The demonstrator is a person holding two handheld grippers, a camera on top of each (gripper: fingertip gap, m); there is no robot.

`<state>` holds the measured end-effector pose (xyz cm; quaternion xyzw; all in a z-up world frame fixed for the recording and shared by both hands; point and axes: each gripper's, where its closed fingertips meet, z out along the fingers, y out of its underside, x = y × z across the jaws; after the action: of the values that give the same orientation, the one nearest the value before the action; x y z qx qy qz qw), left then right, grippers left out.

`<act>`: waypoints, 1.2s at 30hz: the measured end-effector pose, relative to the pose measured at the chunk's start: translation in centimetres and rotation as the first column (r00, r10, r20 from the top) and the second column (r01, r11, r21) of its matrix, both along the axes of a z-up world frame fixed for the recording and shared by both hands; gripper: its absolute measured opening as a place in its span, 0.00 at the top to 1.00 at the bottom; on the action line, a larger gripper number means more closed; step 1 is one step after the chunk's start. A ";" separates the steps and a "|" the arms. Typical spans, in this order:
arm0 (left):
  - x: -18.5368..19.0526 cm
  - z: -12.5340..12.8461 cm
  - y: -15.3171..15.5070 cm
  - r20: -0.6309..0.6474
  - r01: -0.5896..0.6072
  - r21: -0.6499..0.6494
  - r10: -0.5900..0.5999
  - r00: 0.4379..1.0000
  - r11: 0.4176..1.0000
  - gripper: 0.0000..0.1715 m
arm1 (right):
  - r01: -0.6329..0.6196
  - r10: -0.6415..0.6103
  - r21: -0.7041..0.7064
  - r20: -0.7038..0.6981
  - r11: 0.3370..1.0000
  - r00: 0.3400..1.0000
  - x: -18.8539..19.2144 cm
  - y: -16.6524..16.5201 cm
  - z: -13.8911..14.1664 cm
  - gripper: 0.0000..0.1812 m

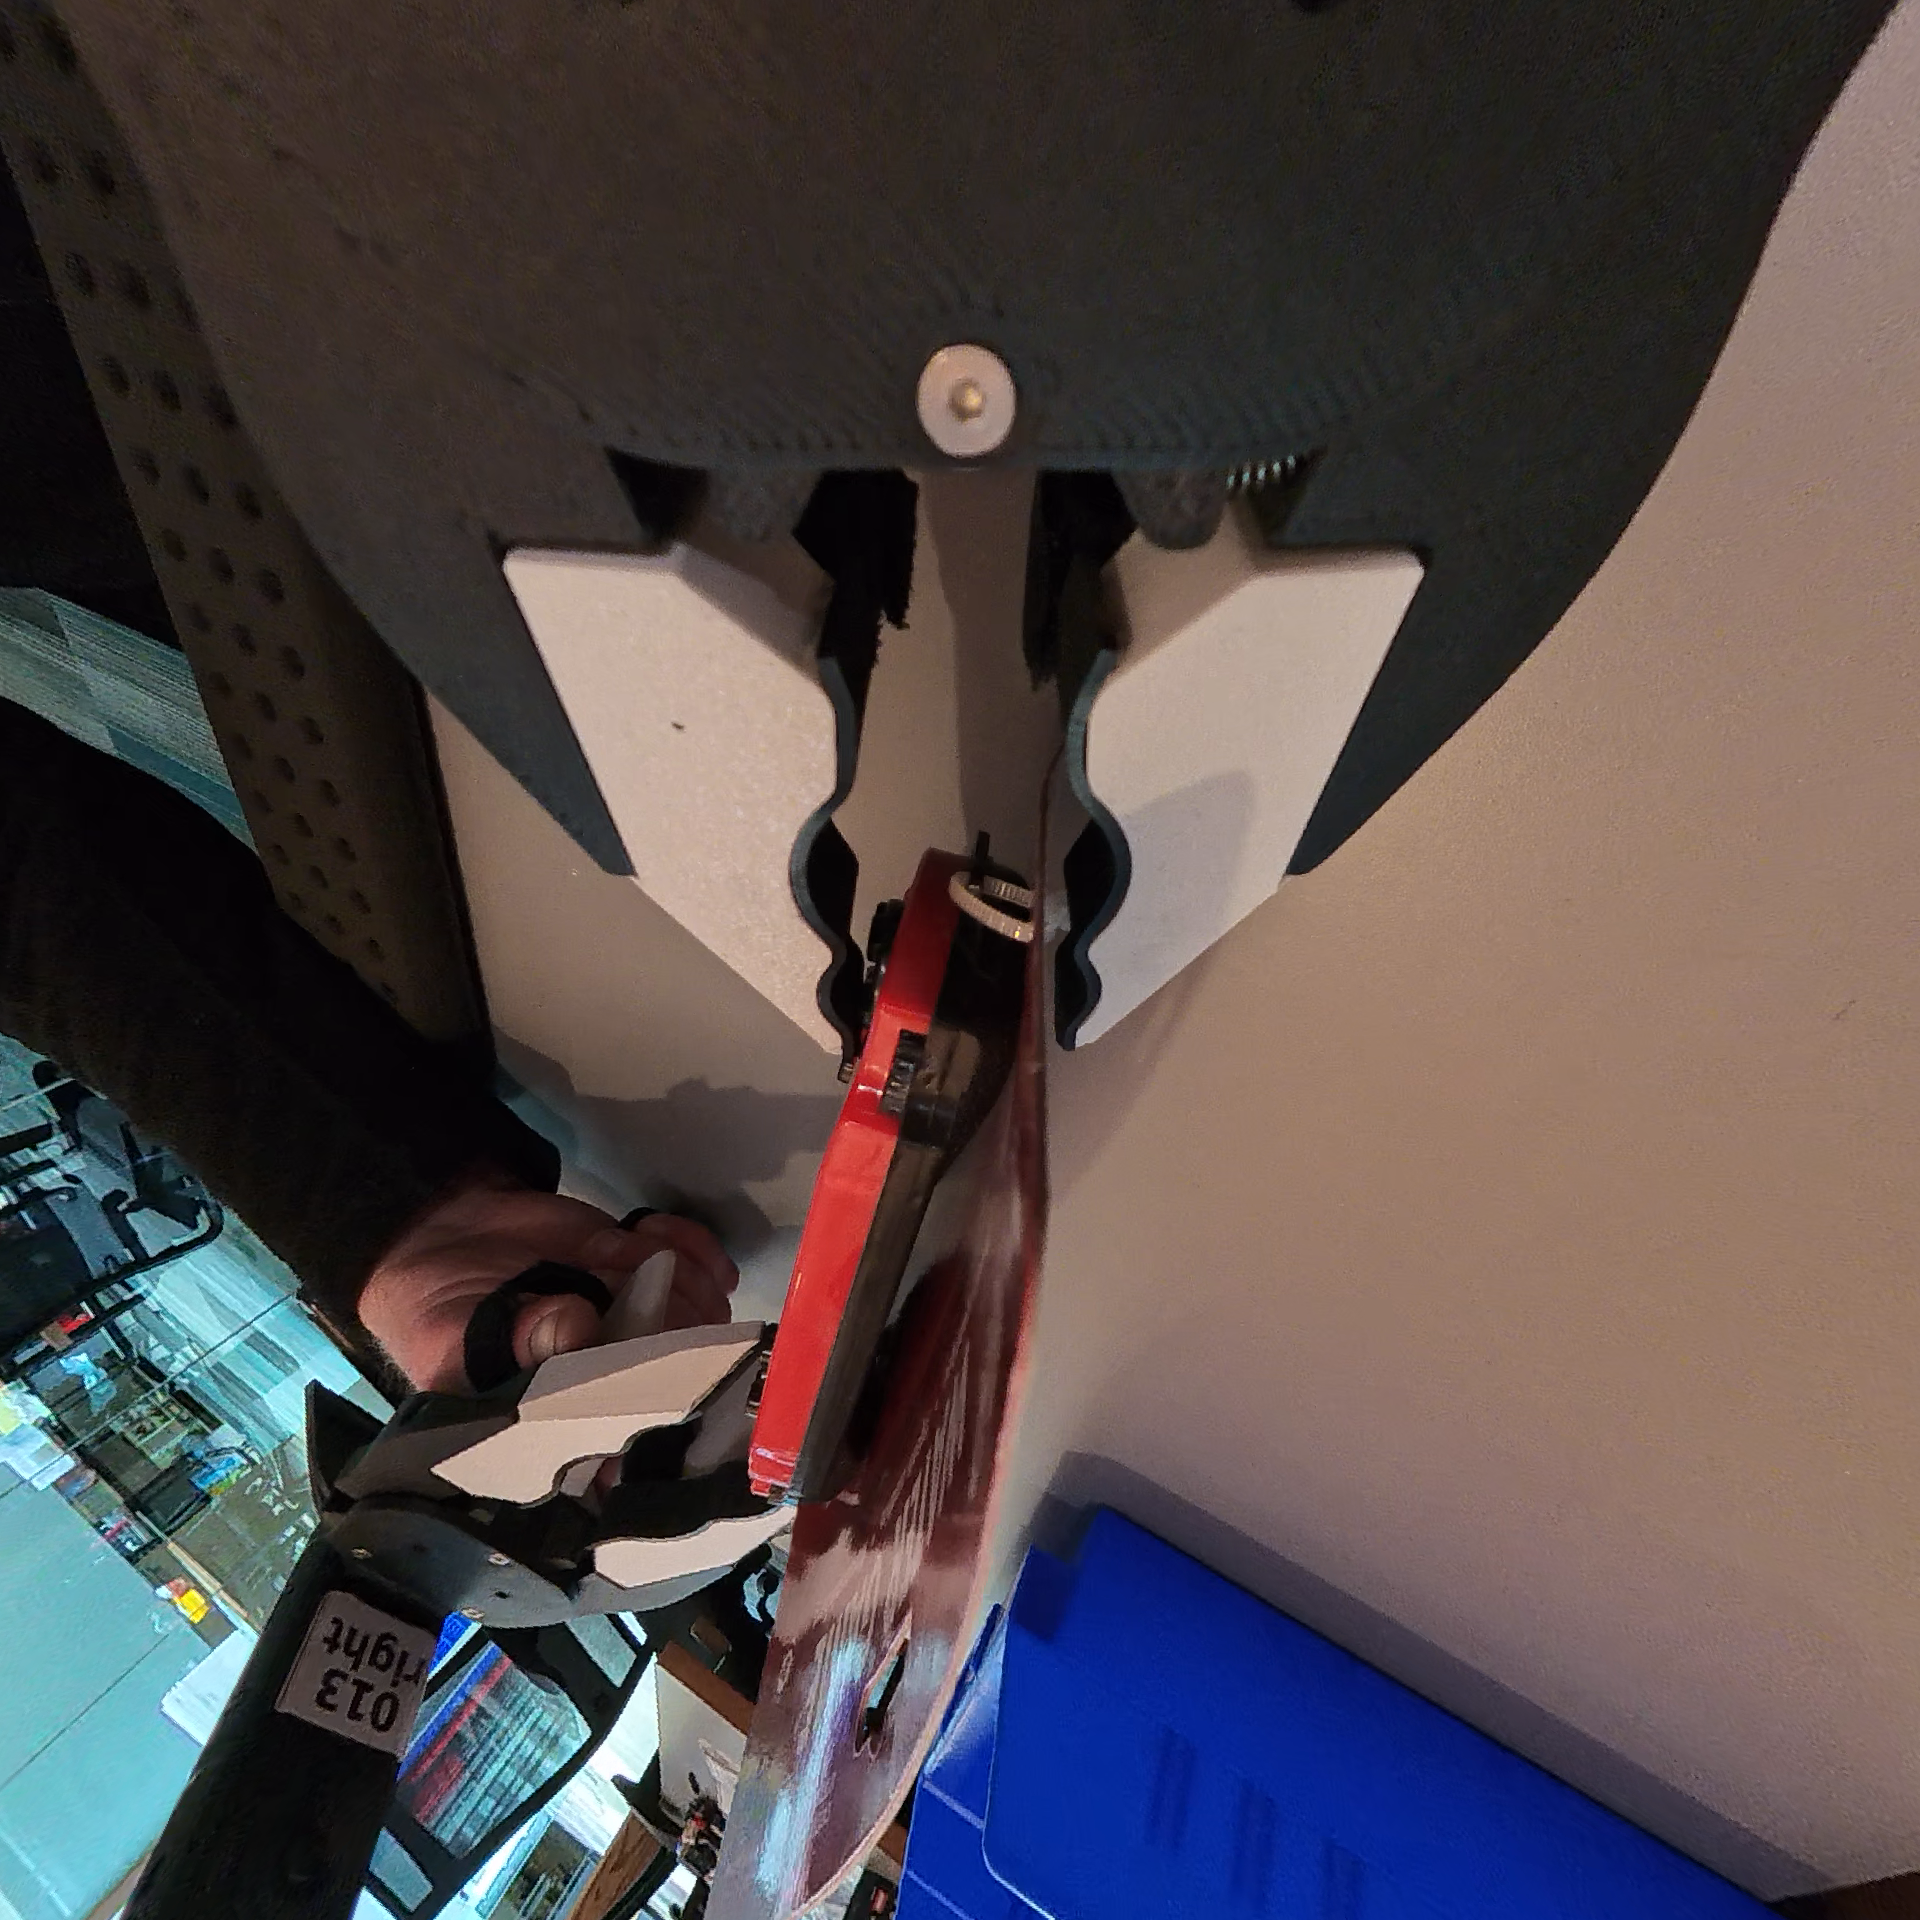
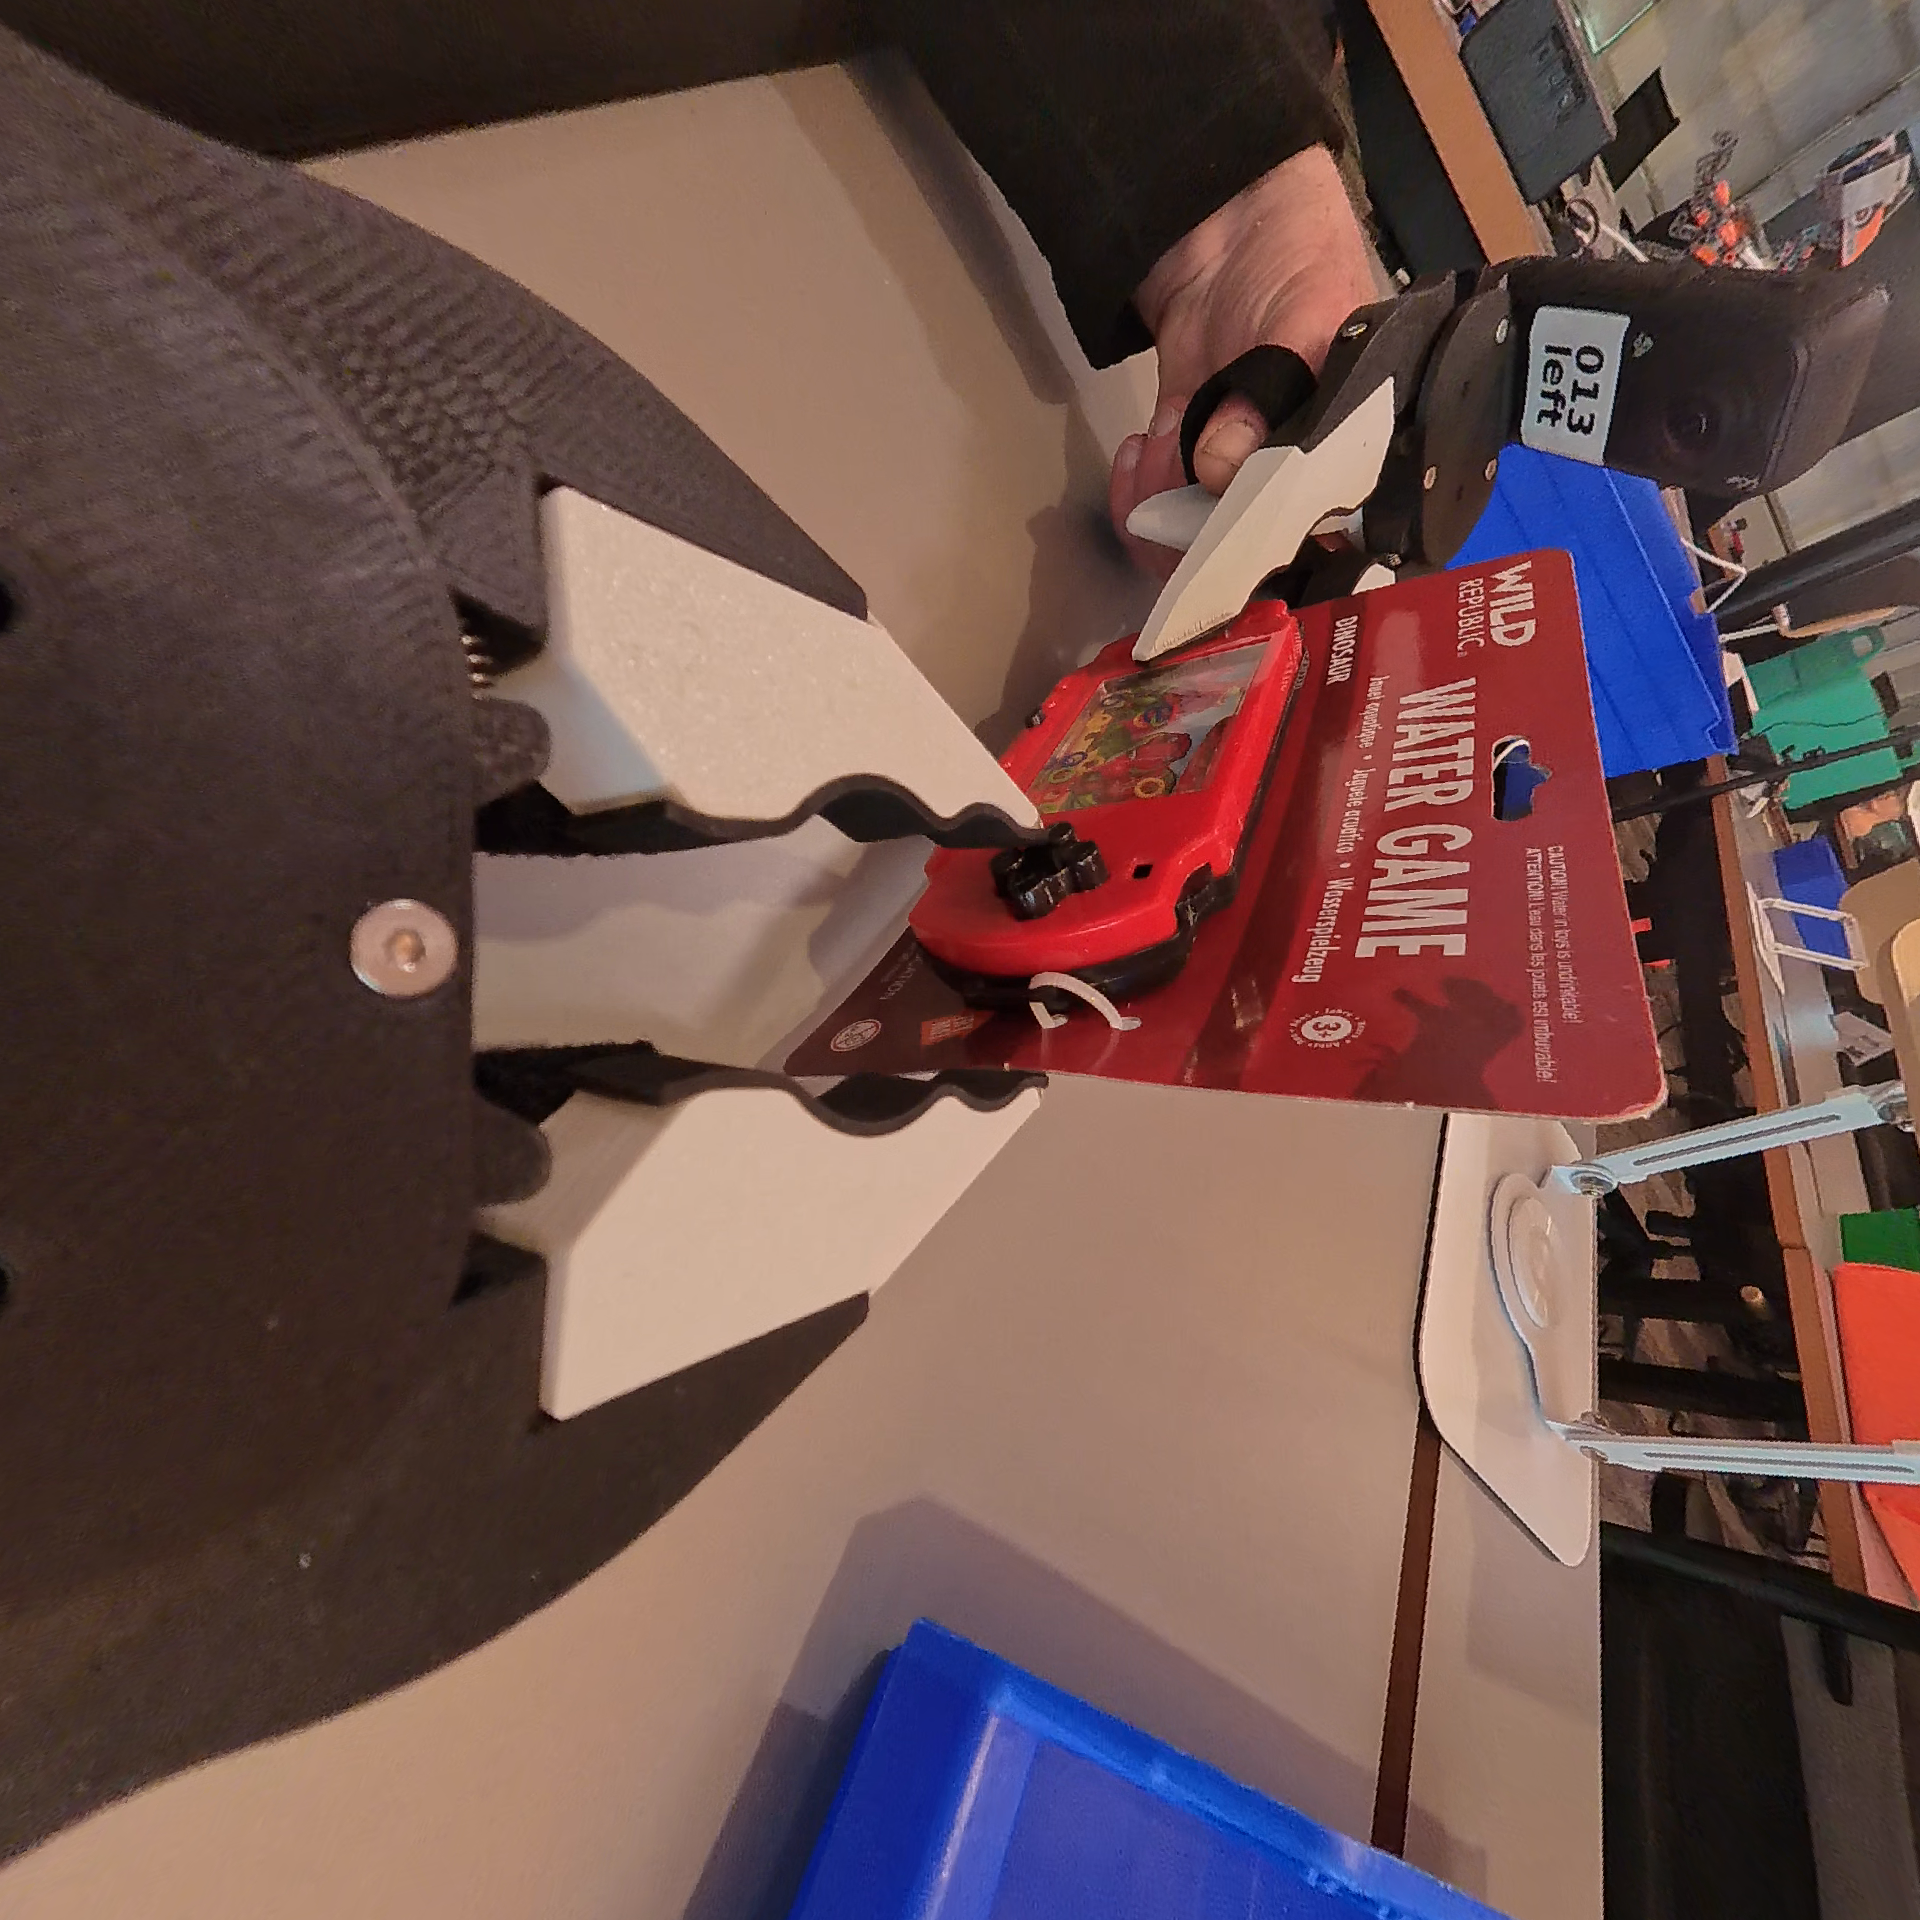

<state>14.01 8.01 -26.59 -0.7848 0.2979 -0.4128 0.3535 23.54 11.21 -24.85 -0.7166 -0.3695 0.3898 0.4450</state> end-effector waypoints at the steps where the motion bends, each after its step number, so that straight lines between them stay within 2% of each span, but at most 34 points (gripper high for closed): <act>1: 0.0 0.0 0.0 0.001 -0.001 -0.001 0.001 1.000 1.000 0.80 | -0.001 0.001 -0.001 0.002 1.000 1.000 0.0 0.0 0.0 0.79; 9: 0.0 -0.1 0.1 -0.004 -0.004 -0.001 0.004 1.000 1.000 0.80 | -0.001 0.001 -0.009 0.025 1.000 1.000 0.0 0.0 -0.3 0.84; 20: 0.0 -0.1 0.1 -0.008 -0.009 0.003 0.009 1.000 1.000 0.80 | 0.007 -0.008 0.015 0.050 1.000 0.999 -0.1 0.0 -0.3 0.86; 23: -0.1 0.0 0.1 -0.005 -0.009 0.008 0.009 1.000 1.000 0.80 | 0.002 -0.002 0.021 0.024 1.000 1.000 -0.2 -0.1 0.2 0.84; 26: -0.6 0.4 -0.3 -0.006 0.009 0.016 -0.008 1.000 1.000 0.79 | -0.053 0.053 0.000 -0.025 0.999 0.998 -0.3 -1.3 1.0 0.84; 30: -2.7 1.7 -1.9 -0.016 0.064 0.010 -0.064 0.998 0.998 0.79 | -0.147 0.147 0.002 -0.010 0.989 0.989 -2.3 -3.4 1.7 0.84; 34: -6.3 1.0 -3.3 -0.066 0.072 -0.032 -0.074 0.995 0.997 0.79 | -0.216 0.218 -0.029 0.065 0.976 0.974 -5.6 -4.4 0.5 0.85; 36: -7.7 0.7 -3.7 -0.048 0.062 -0.043 -0.064 0.997 0.997 0.79 | -0.248 0.251 -0.050 0.073 0.967 0.965 -7.0 -4.8 0.1 0.84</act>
<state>6.29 4.32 -25.85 -0.7921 0.3225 -0.4104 0.3167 16.53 6.39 -24.75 -0.6881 -0.4661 0.4214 0.3627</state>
